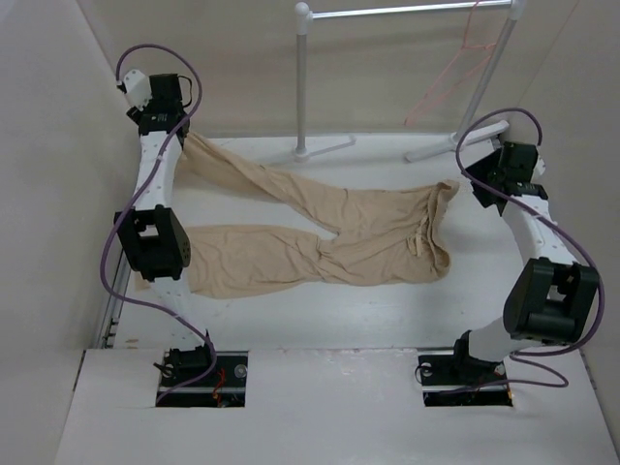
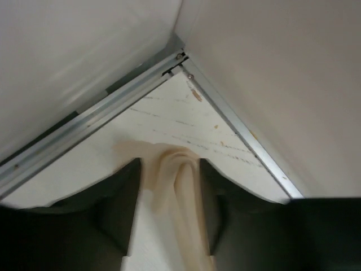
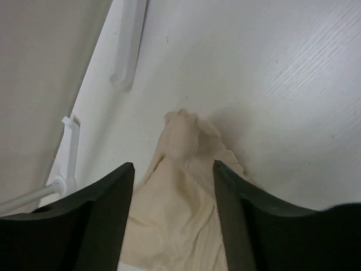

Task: Place the trousers on the hanger
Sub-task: Flatten out the trousers at the center of the board.

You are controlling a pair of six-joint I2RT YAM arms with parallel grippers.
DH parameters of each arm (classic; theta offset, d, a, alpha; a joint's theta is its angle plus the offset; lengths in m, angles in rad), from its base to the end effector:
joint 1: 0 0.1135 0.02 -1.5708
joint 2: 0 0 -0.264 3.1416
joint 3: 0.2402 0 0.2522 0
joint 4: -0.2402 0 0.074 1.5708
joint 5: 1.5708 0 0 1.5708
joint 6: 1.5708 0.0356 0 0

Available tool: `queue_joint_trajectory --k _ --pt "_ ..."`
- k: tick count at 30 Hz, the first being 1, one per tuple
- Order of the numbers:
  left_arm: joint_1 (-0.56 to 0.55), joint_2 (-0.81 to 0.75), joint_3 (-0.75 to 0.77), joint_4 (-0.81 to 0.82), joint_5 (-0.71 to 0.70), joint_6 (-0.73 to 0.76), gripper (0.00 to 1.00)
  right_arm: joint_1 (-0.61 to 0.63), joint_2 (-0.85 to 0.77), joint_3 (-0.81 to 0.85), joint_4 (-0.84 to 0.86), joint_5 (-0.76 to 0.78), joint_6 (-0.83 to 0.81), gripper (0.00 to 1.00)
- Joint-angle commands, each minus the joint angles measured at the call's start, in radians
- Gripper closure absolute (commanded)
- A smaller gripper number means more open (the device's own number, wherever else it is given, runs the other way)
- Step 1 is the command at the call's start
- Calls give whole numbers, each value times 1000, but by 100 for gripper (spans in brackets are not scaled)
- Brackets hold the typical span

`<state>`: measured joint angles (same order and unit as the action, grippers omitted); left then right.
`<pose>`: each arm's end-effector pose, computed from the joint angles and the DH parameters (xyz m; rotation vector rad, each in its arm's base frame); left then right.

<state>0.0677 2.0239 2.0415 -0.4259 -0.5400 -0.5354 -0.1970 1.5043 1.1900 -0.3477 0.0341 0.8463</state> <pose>0.4730 0.0504 0.3737 -0.8911 1.7058 0.2215 0.3336 -0.0678 0.2909 1.1380 1.9422 0.3144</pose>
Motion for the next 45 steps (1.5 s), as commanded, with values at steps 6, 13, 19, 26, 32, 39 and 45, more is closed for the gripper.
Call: queue_joint_trajectory --k 6,13,19,26,32,39,45 --pt "-36 -284 -419 28 115 -50 43 82 -255 -195 -20 105 -6 48" --pt "-160 -573 -961 111 166 -150 48 118 -410 -443 -122 155 -41 73" --pt "-312 -714 -1113 61 192 -228 58 162 -564 -564 -212 181 -65 41" --pt "-660 -713 -1208 59 160 -297 58 274 -460 -572 -202 161 -64 35" --pt "-736 -553 -1224 134 147 -299 57 238 -279 -552 -111 168 -58 46" --pt "-694 -524 -1311 134 176 -347 77 109 -292 -602 -161 174 23 94" --pt "-737 -753 -1439 15 225 -449 94 -89 -534 -691 -244 139 85 100"
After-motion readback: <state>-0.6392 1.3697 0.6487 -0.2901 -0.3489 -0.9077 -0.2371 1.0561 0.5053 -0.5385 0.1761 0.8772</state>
